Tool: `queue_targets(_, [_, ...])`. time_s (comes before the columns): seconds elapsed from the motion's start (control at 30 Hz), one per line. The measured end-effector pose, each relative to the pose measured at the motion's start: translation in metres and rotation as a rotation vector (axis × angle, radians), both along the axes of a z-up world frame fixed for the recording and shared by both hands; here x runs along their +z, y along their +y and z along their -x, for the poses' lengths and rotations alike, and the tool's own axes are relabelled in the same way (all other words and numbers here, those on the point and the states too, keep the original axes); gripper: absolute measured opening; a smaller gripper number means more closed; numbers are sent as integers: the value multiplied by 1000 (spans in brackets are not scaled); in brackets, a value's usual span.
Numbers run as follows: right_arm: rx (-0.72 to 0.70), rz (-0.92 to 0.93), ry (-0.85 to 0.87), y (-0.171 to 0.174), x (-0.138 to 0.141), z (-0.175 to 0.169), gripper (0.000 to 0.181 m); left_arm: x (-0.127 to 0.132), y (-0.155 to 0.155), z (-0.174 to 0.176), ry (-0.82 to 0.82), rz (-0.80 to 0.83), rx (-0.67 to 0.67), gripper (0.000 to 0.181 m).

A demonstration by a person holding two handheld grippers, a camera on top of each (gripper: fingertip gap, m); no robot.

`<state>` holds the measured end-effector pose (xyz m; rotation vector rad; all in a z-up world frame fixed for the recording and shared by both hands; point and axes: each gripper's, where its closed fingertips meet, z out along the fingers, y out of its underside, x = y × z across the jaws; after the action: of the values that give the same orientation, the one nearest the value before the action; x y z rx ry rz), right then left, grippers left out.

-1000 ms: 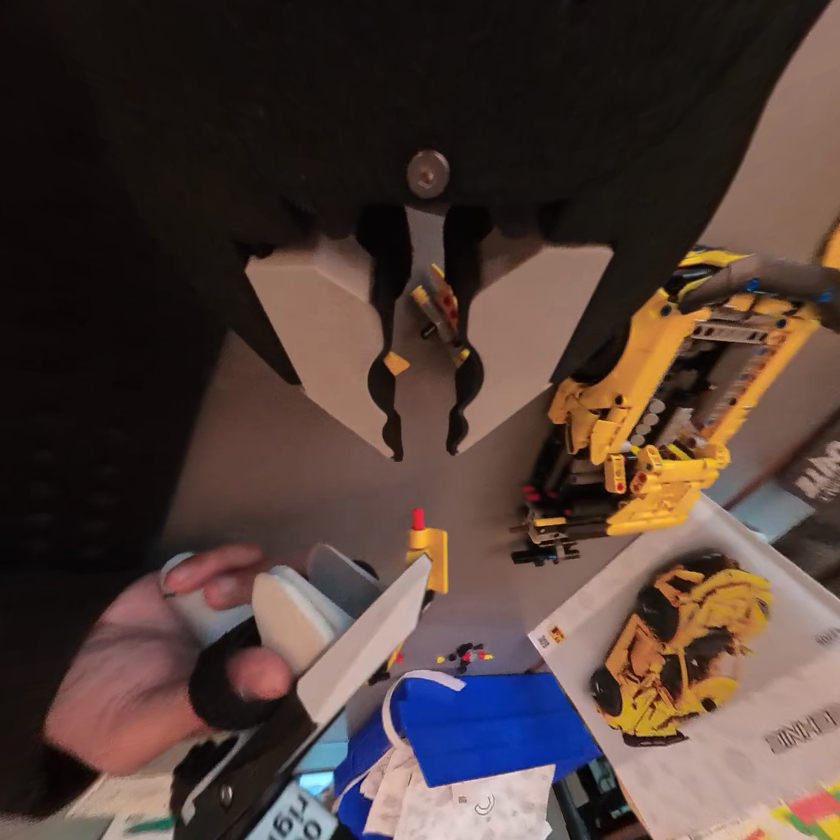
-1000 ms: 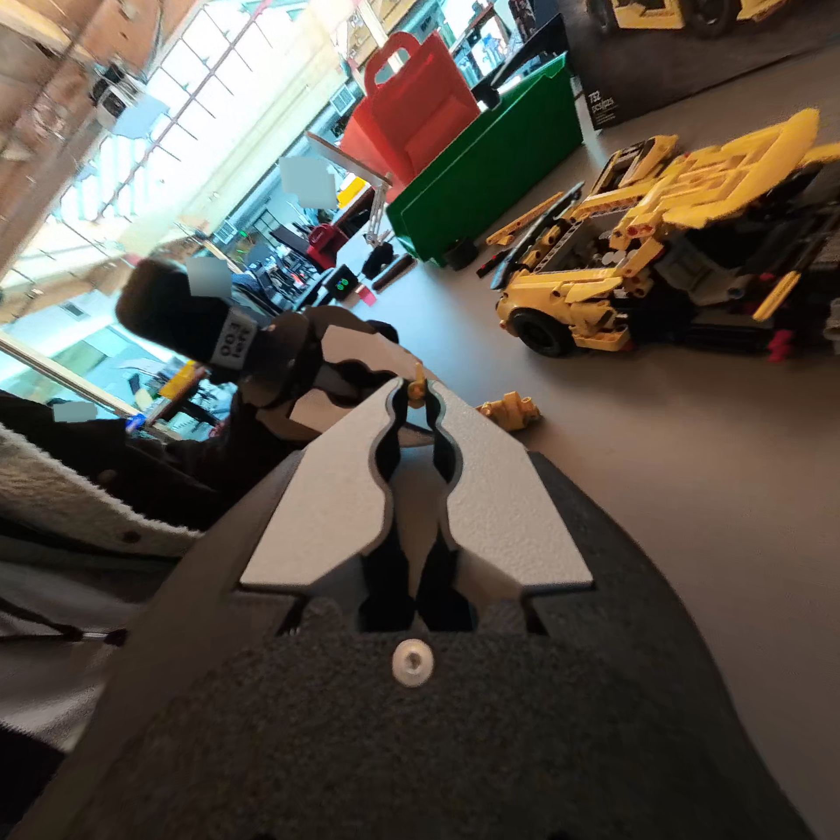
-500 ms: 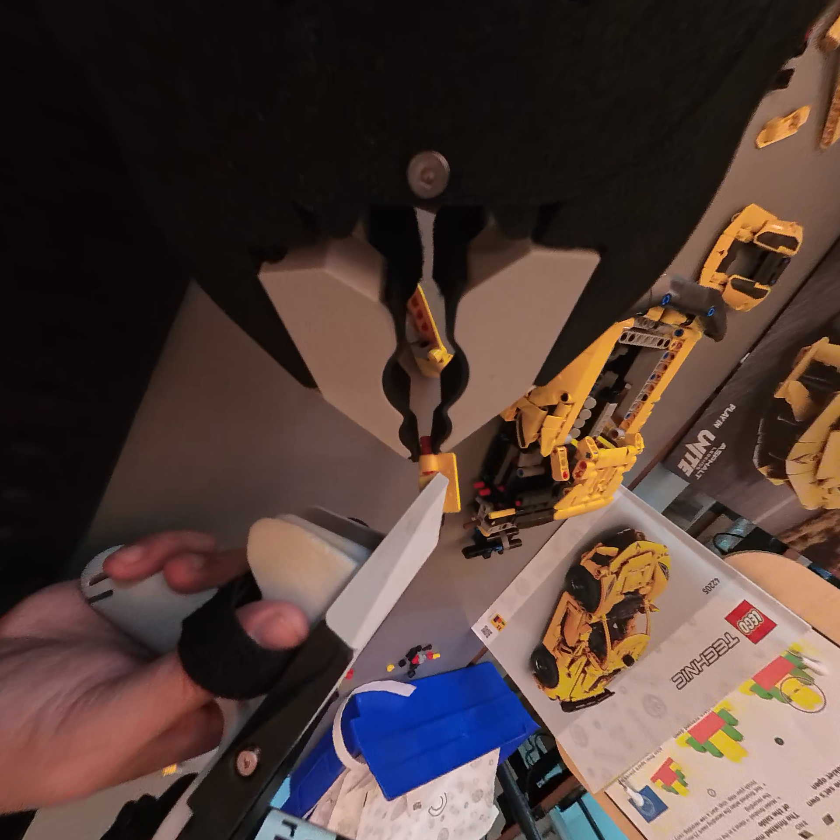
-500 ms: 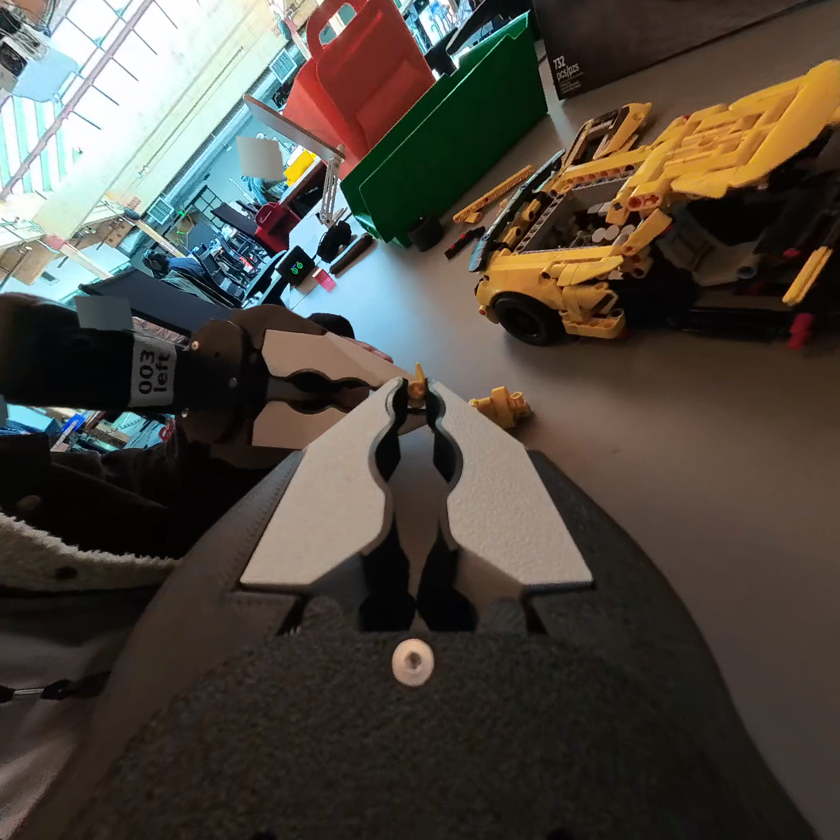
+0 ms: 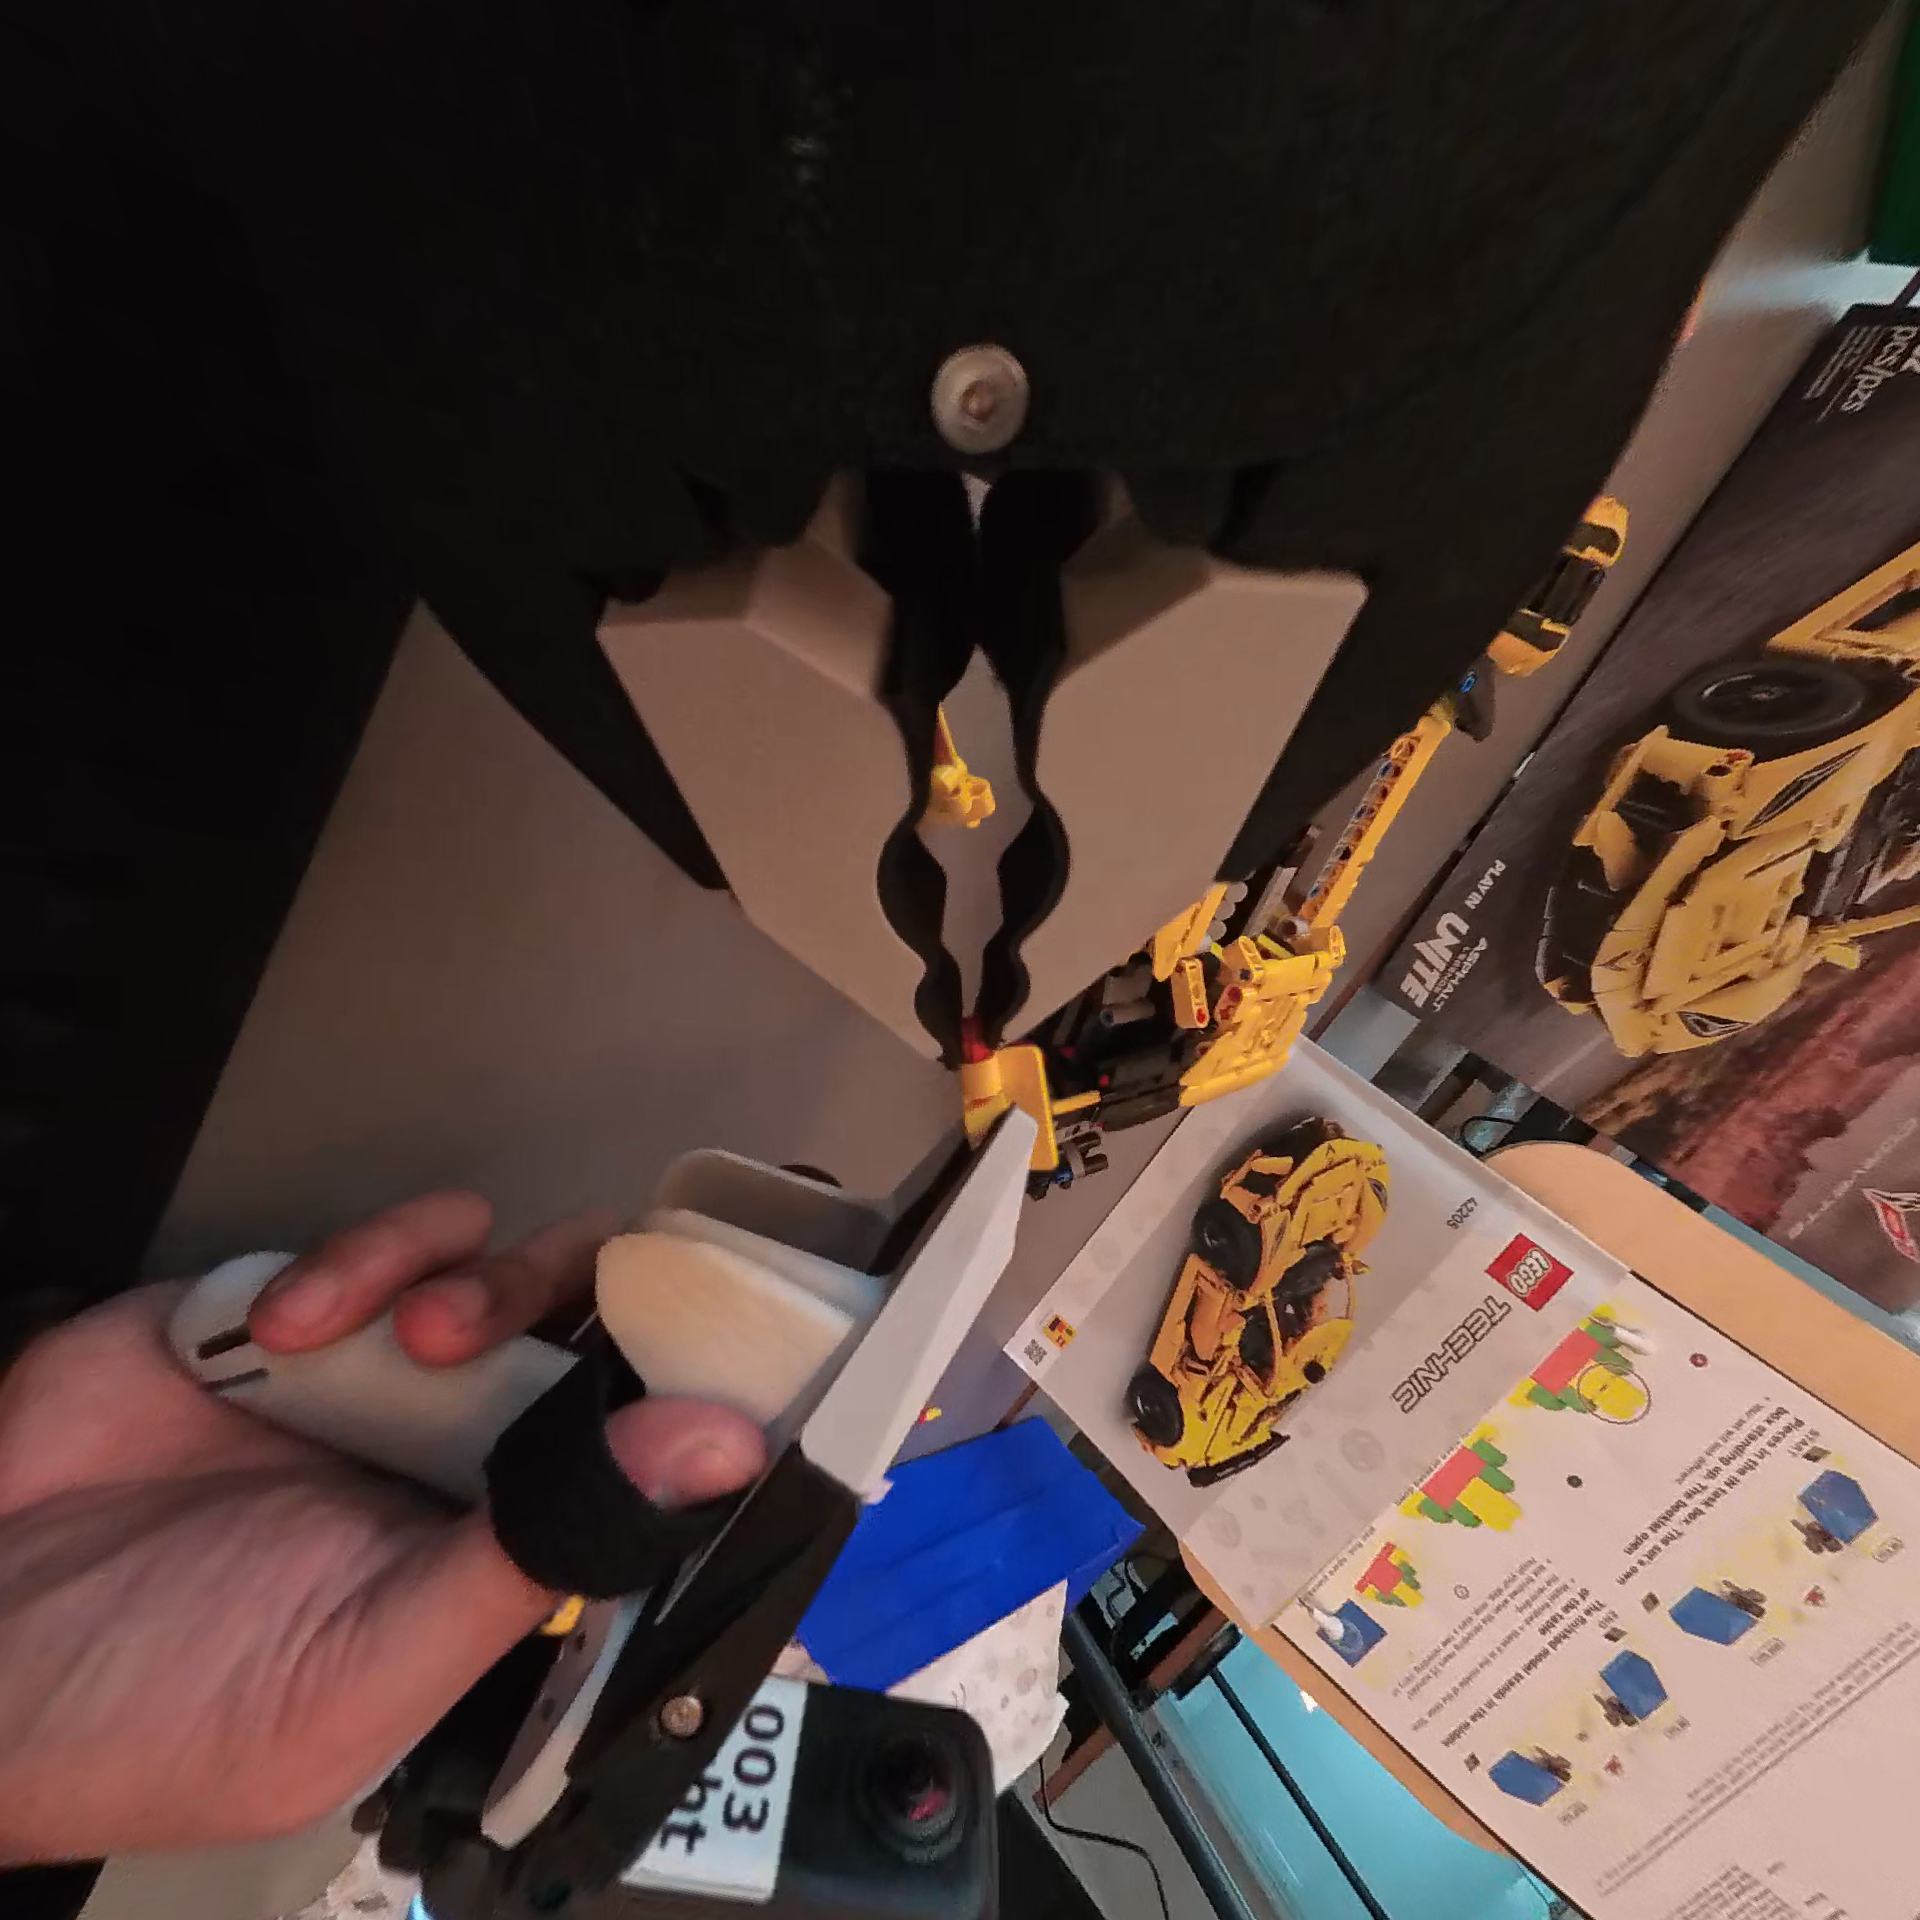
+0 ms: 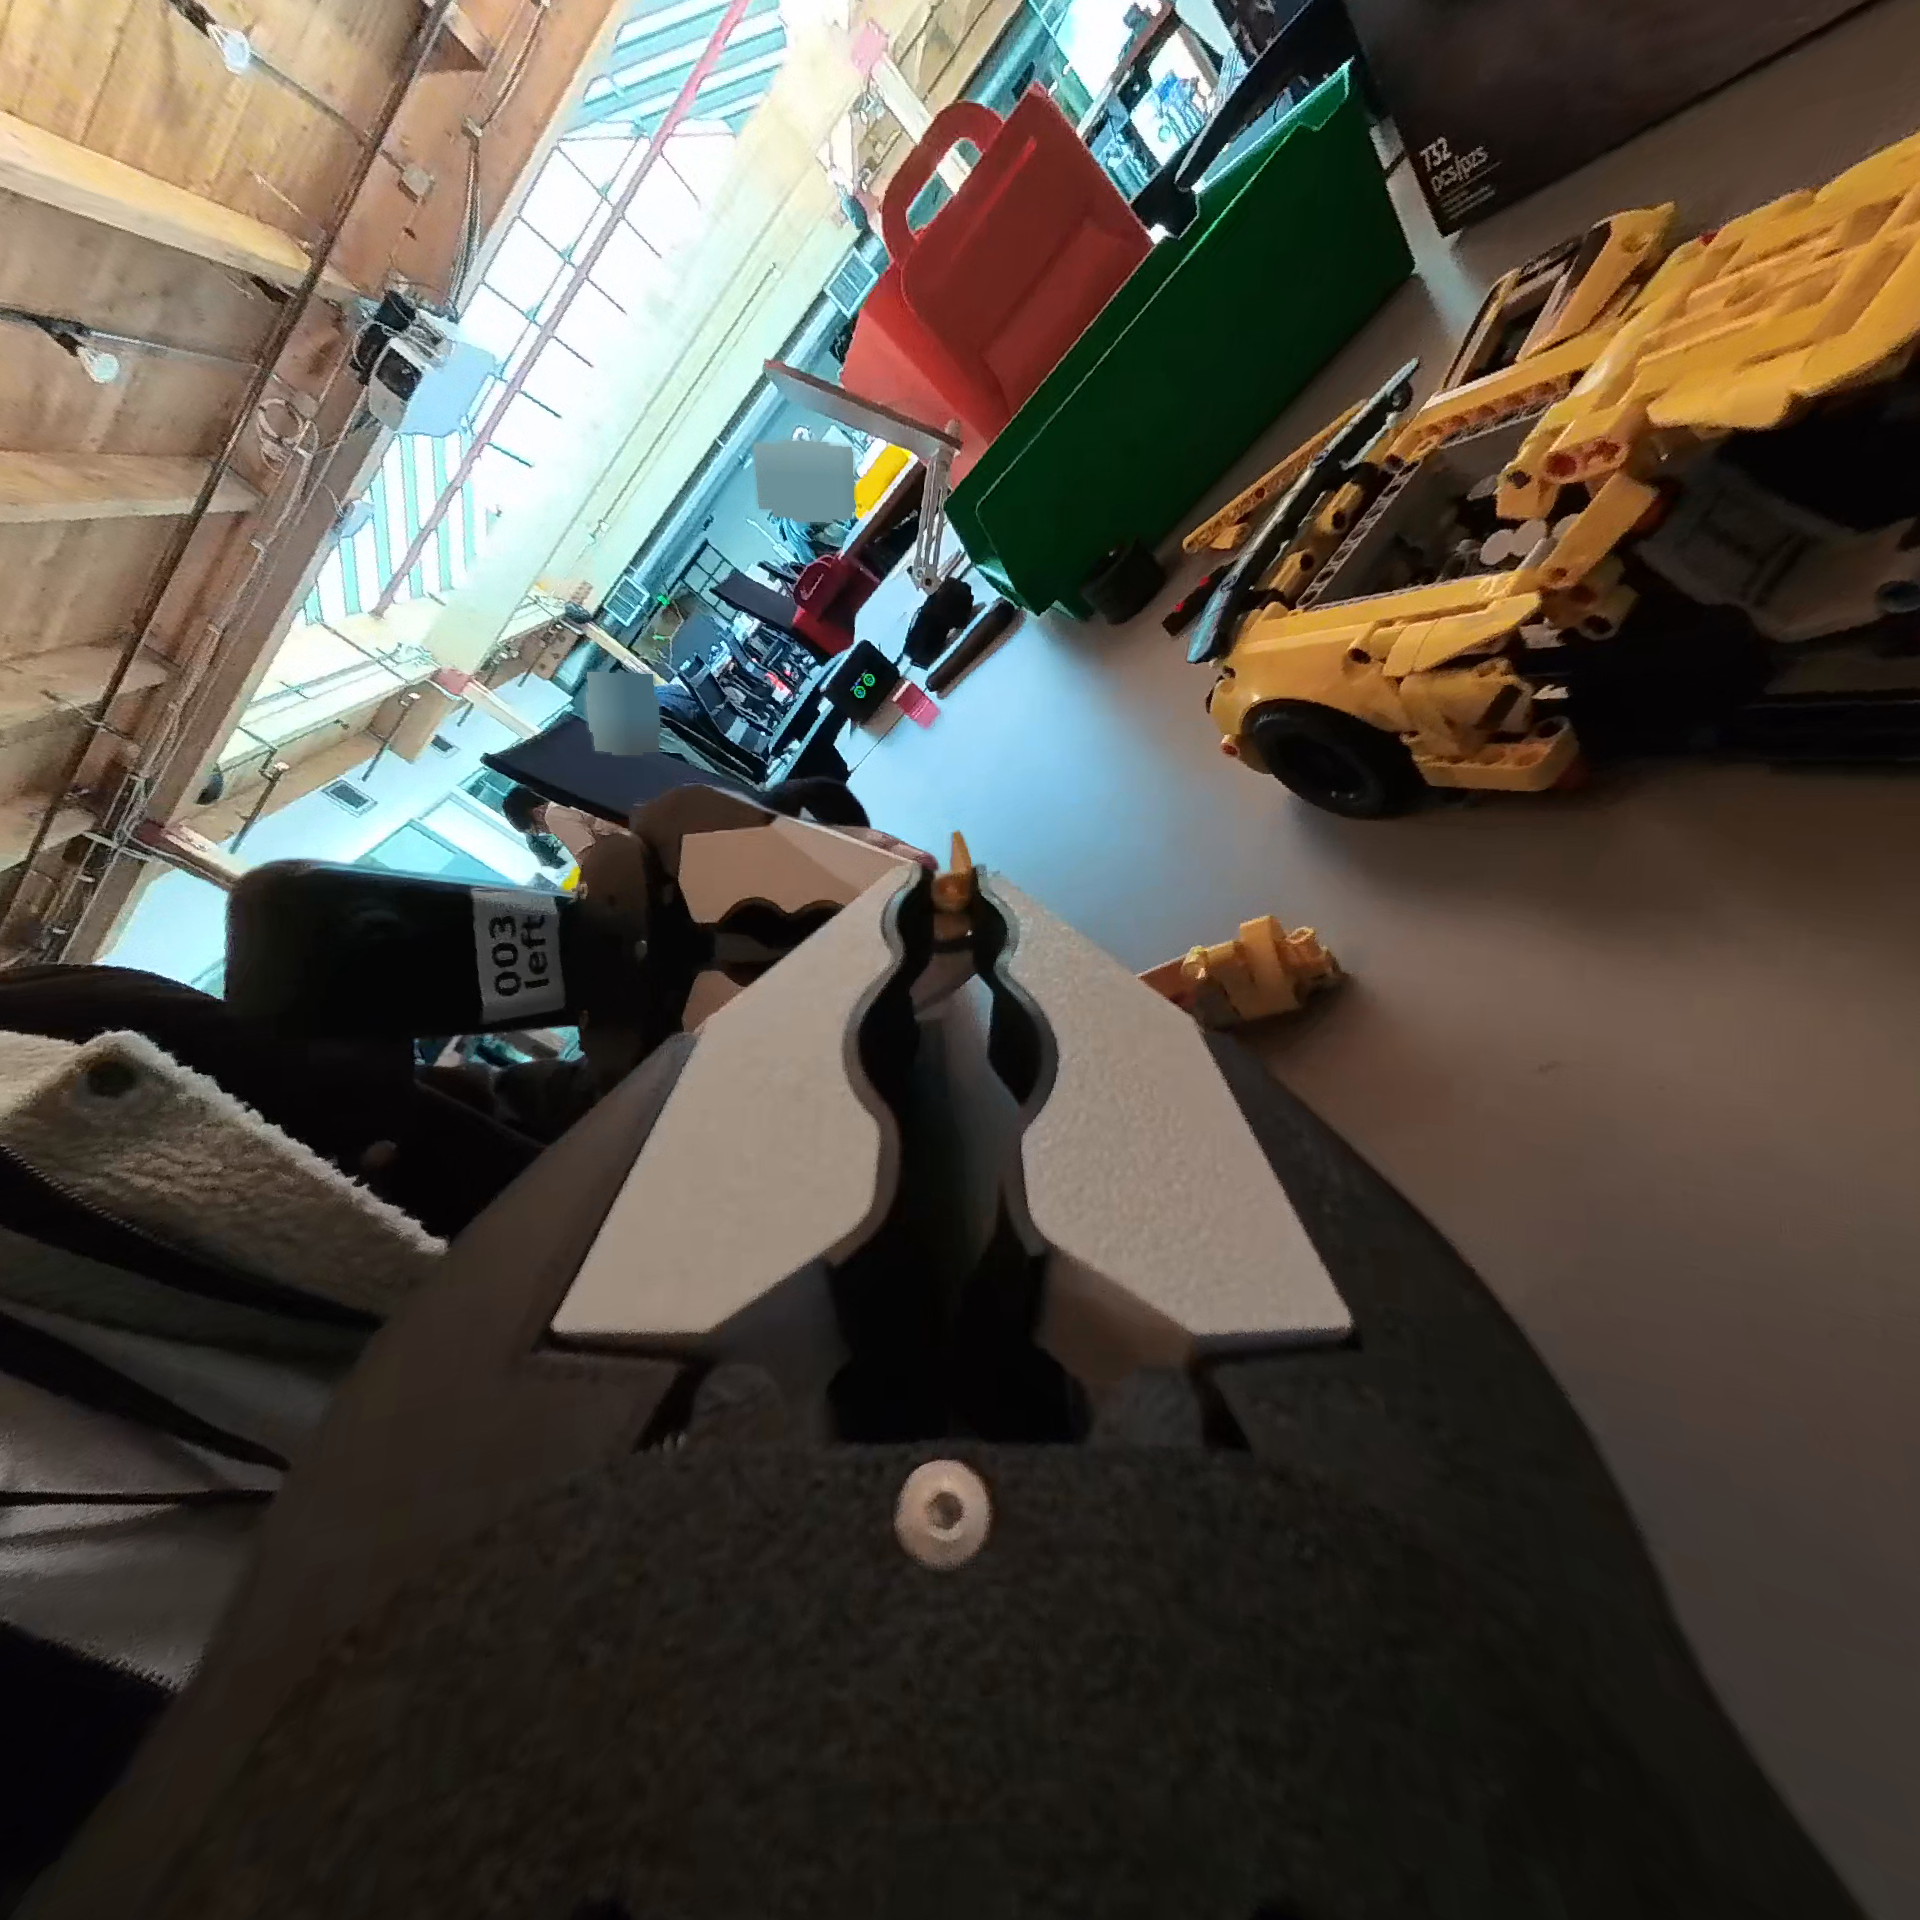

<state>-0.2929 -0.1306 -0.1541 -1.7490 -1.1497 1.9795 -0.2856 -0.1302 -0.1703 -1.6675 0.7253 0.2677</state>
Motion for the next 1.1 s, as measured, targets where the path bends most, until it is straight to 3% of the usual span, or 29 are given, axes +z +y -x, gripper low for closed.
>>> queue_targets(0.5, [18,39,33,5,11,-2,5,13,-5,-3,-1,-59,-2,2])
queue_targets(0.53, [-113,95,88,30,20,-6,6,12,-6,0,18,-59,8,0])
queue_targets(0.6, [-416,367,354,136,56,-82,5,10,-10,4,-19,-42,-11,0])
queue_targets(0.63, [-546,240,310,163,54,-113,3,10,-10,3,-78,-22,-31,0])
queue_targets(0.67, [-532,23,137,153,40,-114,5,9,-9,3,-104,-10,-35,0])
queue_targets(0.7, [-417,-23,94,125,42,-104,6,8,-7,2,-92,-9,-38,0])
queue_targets(0.73, [-360,-40,114,103,49,-95,6,7,-7,-3,-84,-3,-63,0])
queue_targets(0.83, [-310,-24,135,81,55,-72,6,-6,-4,-9,-145,82,-80,0])
queue_targets(0.97, [-281,-54,389,41,73,-34,5,13,-3,-6,-463,100,-122,0])
queue_targets(1.1, [-207,-64,380,10,65,-9,6,39,-10,-1,-770,106,-236,9])
